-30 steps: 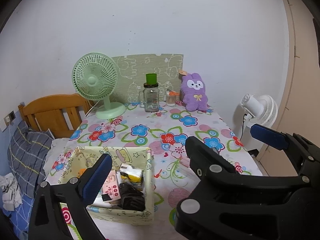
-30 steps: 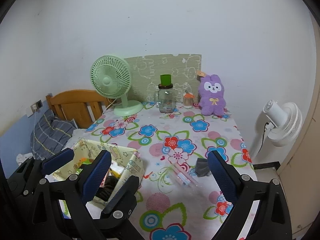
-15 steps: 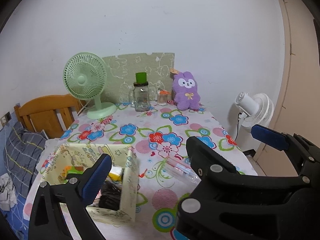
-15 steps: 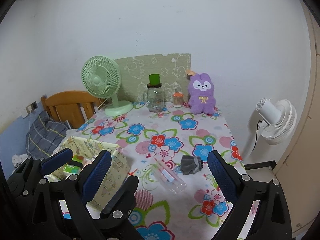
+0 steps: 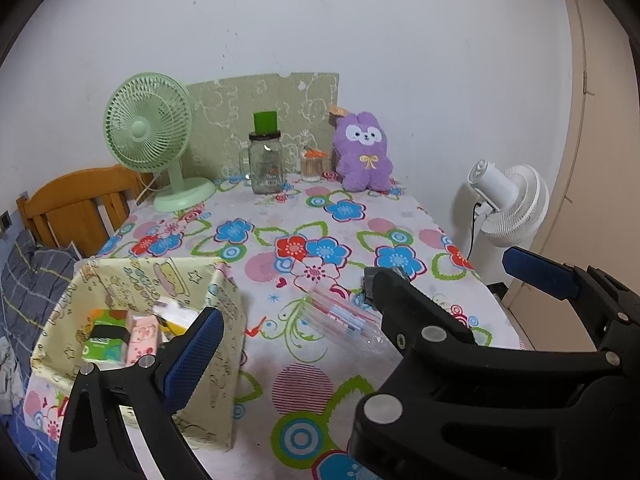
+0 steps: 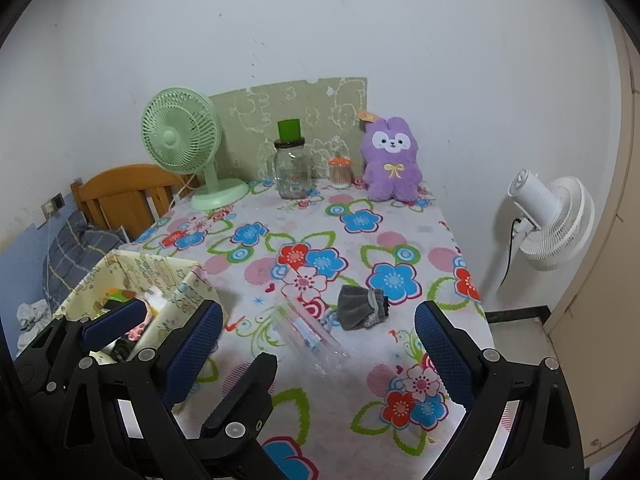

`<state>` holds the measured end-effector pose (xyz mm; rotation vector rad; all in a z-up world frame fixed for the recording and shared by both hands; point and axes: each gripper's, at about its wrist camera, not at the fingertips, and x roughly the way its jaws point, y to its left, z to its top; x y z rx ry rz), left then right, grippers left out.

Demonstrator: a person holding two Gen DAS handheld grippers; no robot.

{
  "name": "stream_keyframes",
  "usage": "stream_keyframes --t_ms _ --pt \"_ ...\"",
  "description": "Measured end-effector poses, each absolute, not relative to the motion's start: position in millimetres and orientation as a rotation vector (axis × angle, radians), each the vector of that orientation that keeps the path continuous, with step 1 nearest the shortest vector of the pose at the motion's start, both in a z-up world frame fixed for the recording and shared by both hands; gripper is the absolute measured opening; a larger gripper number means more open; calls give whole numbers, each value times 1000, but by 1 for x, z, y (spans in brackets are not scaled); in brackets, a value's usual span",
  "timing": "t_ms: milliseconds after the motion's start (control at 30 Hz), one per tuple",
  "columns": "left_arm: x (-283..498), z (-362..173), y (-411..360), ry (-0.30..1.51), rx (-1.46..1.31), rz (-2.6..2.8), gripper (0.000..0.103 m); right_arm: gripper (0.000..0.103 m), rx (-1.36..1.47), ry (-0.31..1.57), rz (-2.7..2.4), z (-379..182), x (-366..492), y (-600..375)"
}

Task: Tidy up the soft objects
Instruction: 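Lower both open tools toward the grey sock and the clear plastic bag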

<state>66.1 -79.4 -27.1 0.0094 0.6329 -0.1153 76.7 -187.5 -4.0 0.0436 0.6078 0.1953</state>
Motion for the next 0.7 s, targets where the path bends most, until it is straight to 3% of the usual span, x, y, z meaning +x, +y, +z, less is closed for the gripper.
stream_keyframes --t_ms 700 --pt "116 -66 -110 733 -23 -86 102 98 69 667 155 -44 127 -220"
